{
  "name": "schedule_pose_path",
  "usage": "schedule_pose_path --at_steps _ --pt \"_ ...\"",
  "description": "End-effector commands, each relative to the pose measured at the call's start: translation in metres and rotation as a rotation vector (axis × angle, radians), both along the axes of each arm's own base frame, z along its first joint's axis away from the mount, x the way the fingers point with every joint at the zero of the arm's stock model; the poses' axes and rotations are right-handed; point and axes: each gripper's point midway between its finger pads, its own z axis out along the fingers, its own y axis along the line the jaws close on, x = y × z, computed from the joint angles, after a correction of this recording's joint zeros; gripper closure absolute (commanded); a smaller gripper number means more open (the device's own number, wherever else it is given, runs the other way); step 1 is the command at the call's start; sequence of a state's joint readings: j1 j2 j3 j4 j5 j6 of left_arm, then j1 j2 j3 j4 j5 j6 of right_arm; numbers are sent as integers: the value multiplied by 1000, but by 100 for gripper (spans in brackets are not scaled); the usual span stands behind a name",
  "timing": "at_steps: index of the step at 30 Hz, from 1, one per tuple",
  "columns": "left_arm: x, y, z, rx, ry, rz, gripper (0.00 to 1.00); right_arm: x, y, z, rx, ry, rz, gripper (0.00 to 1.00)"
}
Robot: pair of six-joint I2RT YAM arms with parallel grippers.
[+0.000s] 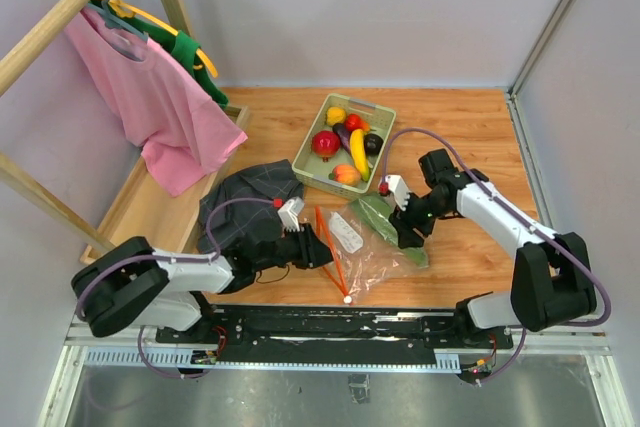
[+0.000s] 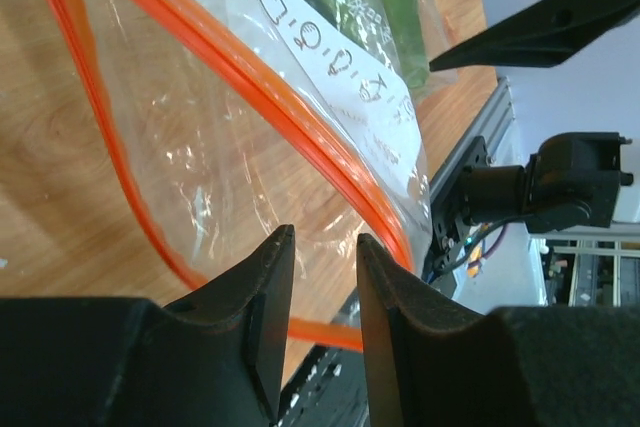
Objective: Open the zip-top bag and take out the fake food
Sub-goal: Pick up the fake vegetable from the zipper food storage bag.
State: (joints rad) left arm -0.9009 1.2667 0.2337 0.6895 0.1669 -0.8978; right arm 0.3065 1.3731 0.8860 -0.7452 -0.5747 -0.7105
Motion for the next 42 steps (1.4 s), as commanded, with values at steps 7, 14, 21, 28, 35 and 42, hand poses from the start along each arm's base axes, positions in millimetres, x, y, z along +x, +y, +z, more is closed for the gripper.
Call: schedule_pose_path --at_steps 7,14,21,28,35,42 --pt "9 -41 -6 -25 -8 -68 63 -19 4 -12 -29 107 21 52" --pt "13 -59 -14 -34 12 -83 60 -29 17 -10 14 191 46 69" --pt "15 -64 -33 5 53 -81 67 -34 30 -4 78 246 51 83" --pt "12 -75 -27 -56 63 -112 66 -36 38 -1 120 287 50 90" --pt "8 -88 -13 -163 76 -155 69 -36 41 -1 129 313 40 95" --pt "-7 -98 50 -446 6 -279 77 -38 52 20 234 303 55 98"
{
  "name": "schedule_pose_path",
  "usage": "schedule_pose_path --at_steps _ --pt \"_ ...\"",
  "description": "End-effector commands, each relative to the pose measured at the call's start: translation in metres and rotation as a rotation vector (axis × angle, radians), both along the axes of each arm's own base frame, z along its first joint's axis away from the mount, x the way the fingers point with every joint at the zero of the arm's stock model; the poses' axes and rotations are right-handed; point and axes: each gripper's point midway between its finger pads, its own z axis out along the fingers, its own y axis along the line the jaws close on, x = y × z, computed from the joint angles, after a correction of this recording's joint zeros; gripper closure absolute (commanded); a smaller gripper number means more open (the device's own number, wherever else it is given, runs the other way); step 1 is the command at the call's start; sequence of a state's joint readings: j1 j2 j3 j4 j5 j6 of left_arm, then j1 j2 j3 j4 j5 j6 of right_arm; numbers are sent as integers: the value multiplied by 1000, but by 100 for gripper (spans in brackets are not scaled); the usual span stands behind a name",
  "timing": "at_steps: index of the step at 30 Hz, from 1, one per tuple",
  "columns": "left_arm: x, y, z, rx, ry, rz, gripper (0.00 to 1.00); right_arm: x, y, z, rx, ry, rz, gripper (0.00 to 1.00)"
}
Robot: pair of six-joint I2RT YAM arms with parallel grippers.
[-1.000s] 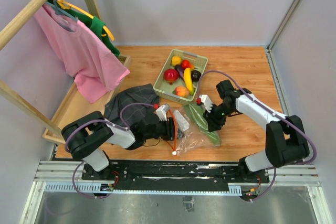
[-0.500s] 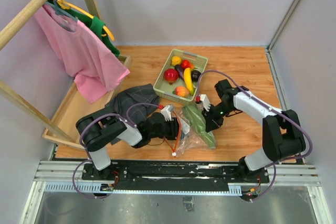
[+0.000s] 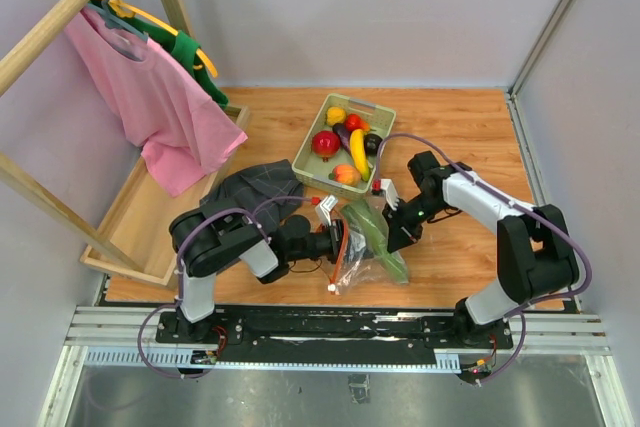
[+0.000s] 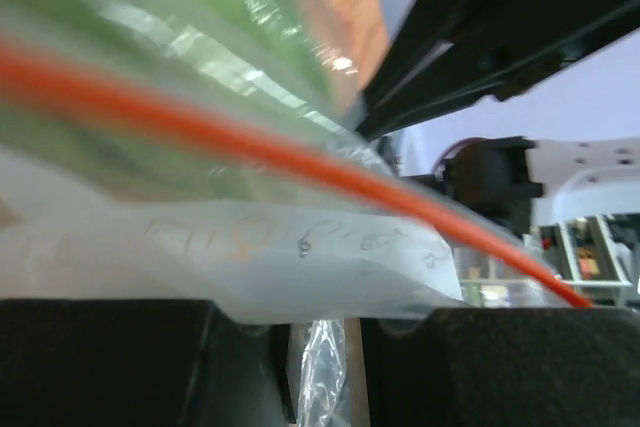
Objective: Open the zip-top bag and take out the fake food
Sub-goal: Pick up the fake vegetable from the zipper food storage bag.
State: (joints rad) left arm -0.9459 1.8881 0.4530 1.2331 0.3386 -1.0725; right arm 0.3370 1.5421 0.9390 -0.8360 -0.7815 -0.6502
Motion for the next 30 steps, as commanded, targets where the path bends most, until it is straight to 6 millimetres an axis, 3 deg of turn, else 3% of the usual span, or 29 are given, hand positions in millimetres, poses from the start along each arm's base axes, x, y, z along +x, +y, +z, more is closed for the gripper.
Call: schedule_pose_path --at_steps 1,5,9,17,23,30 --pt "-15 -10 75 -287 -106 -103 78 -6 21 31 141 -1 25 98" --pt "-17 2 102 -363 -156 -103 86 -1 20 47 213 -27 -12 99" --pt "-17 17 109 -368 -171 -67 89 6 12 50 220 -46 -53 99" --pt "-7 20 37 -93 -10 21 76 -1 12 32 156 16 -26 97" --pt "-4 20 -3 65 41 78 75 -2 11 15 62 18 -1 93" --pt "-5 23 -21 116 76 107 70 1 4 4 -8 -15 -8 81"
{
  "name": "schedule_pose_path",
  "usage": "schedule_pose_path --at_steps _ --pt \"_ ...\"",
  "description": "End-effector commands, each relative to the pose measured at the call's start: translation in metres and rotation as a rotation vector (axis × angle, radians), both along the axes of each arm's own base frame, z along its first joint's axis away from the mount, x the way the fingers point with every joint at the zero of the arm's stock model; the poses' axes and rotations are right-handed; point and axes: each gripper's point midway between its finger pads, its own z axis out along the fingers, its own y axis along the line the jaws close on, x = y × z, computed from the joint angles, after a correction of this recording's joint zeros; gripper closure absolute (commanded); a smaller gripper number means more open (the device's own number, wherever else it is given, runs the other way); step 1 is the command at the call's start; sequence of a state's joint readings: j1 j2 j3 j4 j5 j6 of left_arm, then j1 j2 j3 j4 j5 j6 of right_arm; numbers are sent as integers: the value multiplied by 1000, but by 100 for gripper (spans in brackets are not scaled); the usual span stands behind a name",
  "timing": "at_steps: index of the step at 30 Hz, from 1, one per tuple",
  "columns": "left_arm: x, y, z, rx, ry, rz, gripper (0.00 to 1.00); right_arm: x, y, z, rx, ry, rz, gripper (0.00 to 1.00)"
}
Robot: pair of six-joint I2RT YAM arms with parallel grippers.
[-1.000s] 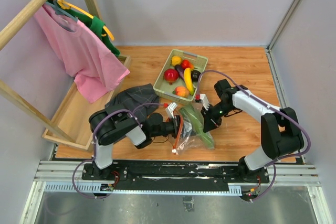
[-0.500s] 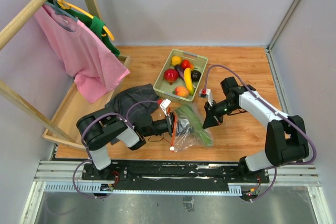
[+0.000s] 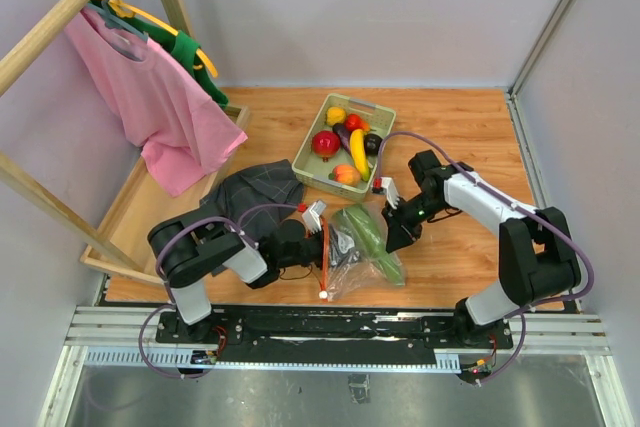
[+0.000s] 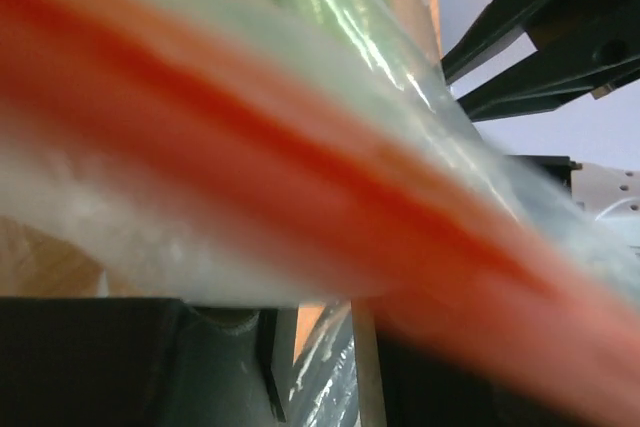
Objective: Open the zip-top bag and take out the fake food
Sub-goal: Pick up the fake vegetable from the zipper food storage bag.
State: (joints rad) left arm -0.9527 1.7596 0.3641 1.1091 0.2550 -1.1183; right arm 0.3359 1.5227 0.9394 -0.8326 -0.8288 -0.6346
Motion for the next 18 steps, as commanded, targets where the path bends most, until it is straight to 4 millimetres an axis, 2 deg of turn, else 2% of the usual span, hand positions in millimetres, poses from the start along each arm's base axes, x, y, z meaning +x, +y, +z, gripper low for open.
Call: schedule_pose_path --at_steps 1,7,11,13,18 --pt "2 -4 -16 54 4 23 69 2 -3 -7 -66 -17 10 79" --pt "7 -17 -21 37 20 43 62 -4 -3 -17 -115 10 36 67" --pt "9 -24 -14 -16 23 48 54 -9 0 -21 -120 38 52 65" --pt "11 -27 -11 -23 23 47 48 -12 3 -21 -112 60 62 67" --pt "13 -36 -8 -36 22 40 37 -19 12 -14 -50 120 82 86"
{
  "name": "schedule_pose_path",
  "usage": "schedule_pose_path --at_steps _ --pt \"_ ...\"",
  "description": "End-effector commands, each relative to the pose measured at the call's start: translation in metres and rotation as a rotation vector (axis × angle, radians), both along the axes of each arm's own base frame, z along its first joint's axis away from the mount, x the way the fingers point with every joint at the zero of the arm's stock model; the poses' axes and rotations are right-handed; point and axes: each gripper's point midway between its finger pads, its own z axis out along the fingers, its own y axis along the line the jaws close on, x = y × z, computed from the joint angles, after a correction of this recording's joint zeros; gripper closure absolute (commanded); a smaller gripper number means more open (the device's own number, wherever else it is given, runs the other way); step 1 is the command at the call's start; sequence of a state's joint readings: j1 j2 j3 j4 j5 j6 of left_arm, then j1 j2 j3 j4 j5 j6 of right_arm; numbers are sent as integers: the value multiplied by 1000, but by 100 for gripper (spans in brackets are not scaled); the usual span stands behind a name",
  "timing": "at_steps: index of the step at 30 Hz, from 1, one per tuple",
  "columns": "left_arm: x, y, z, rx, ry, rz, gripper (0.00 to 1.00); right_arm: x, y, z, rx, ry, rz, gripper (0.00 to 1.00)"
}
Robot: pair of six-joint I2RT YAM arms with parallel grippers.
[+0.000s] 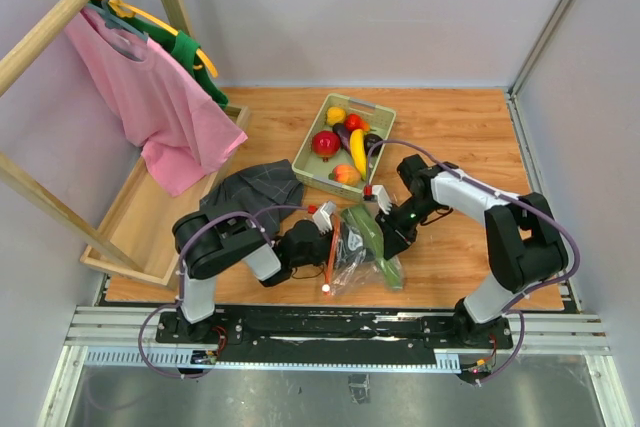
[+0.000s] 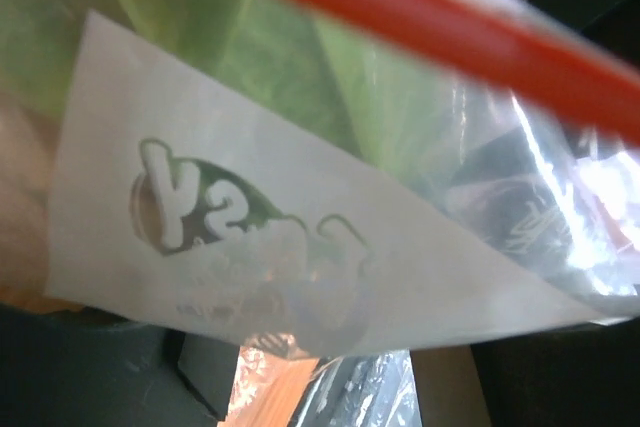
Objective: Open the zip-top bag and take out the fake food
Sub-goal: Pick up the fake vegetable from the zipper food storage bag.
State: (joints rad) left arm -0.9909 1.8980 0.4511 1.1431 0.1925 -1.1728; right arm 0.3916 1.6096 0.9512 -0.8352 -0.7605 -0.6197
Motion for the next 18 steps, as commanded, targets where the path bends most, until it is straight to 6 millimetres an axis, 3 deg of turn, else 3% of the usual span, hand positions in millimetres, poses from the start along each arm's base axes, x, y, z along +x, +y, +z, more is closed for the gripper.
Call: schedule_pose_path --at_steps 1,5,8,10,14,18 --pt "5 -13 9 -44 -22 3 37 -13 14 10 58 71 34 88" --pt "6 -13 17 -95 -22 15 38 -14 22 24 128 69 36 94" --pt "6 -2 42 -216 -56 54 53 -10 23 34 176 56 11 97" --pt "5 3 60 -290 -82 64 54 -5 20 38 200 54 -18 96" --pt "-2 0 77 -352 -116 17 45 -3 17 35 190 57 -33 75" --pt "2 -3 62 -272 -114 20 39 0 14 30 162 47 -43 57"
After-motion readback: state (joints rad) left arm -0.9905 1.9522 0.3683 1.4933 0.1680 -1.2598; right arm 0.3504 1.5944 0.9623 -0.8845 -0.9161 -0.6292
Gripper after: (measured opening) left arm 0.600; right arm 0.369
